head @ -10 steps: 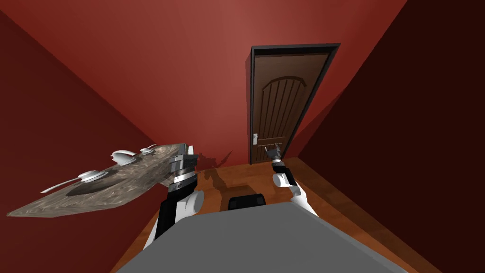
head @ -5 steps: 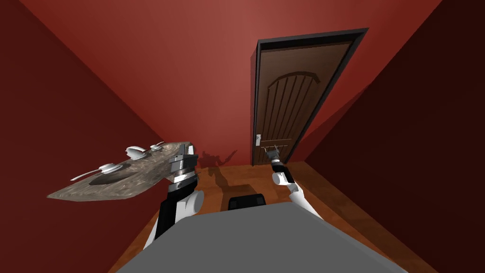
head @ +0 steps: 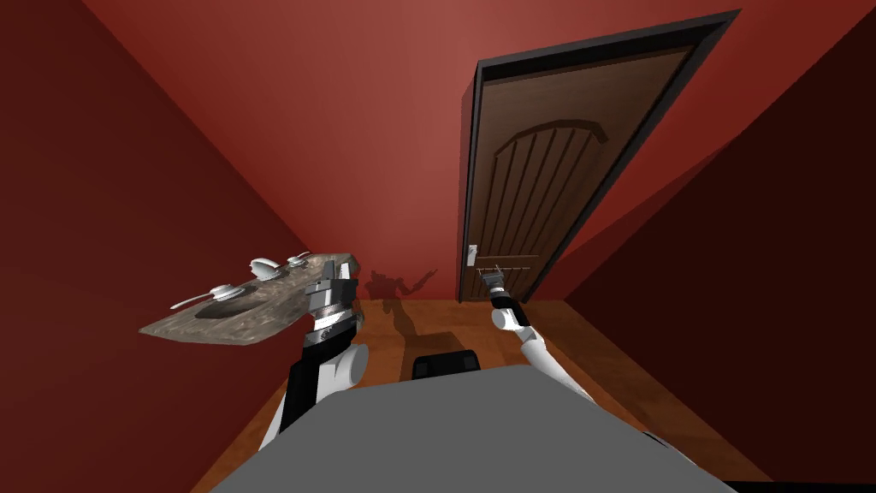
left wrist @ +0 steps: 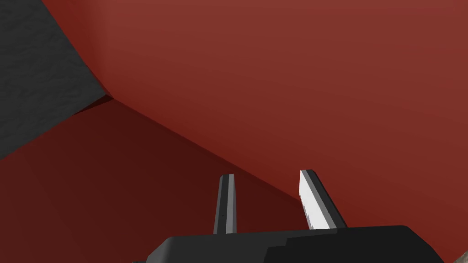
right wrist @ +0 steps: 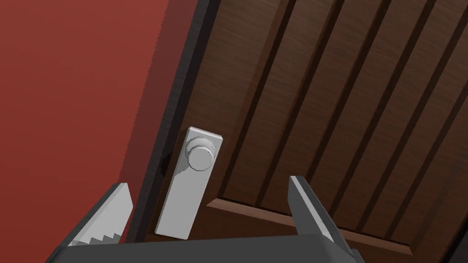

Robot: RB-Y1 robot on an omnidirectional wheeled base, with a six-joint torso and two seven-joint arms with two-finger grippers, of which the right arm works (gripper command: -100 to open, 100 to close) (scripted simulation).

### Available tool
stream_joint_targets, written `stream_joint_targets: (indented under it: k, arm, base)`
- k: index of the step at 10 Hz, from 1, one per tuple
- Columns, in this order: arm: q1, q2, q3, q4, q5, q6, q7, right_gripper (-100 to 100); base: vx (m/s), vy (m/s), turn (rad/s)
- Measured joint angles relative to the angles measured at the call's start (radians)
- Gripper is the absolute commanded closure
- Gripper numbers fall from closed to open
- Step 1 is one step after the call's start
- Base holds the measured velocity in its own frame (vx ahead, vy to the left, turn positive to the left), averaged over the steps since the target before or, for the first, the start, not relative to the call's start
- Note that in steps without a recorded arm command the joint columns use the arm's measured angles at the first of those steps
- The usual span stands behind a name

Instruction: Pull the door open

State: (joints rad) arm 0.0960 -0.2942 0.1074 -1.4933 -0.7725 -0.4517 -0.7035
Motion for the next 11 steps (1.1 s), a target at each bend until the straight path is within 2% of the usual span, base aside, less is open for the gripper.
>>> stream_joint_targets:
  k: [2,4,6,8,11]
  arm:
    - [-0.018,-0.018,0.008,0.043,-0.04,-0.005,-0.034,-100]
    - [-0.051,-0.038,0.024,0.114,-0.097,-0.019,-0.085,-100]
    - [-0.079,-0.053,0.032,0.168,-0.157,-0.018,-0.125,-100]
    - [-0.103,-0.078,0.042,0.221,-0.214,-0.021,-0.172,-100]
    - [-0.133,-0.097,0.052,0.281,-0.28,-0.022,-0.218,-100]
  base:
    - [0.058,-0.035,0.139]
    - [0.073,-0.063,0.167]
    - [0.07,-0.059,0.138]
    - [0.058,-0.062,0.1]
    - [0.052,-0.041,0.098]
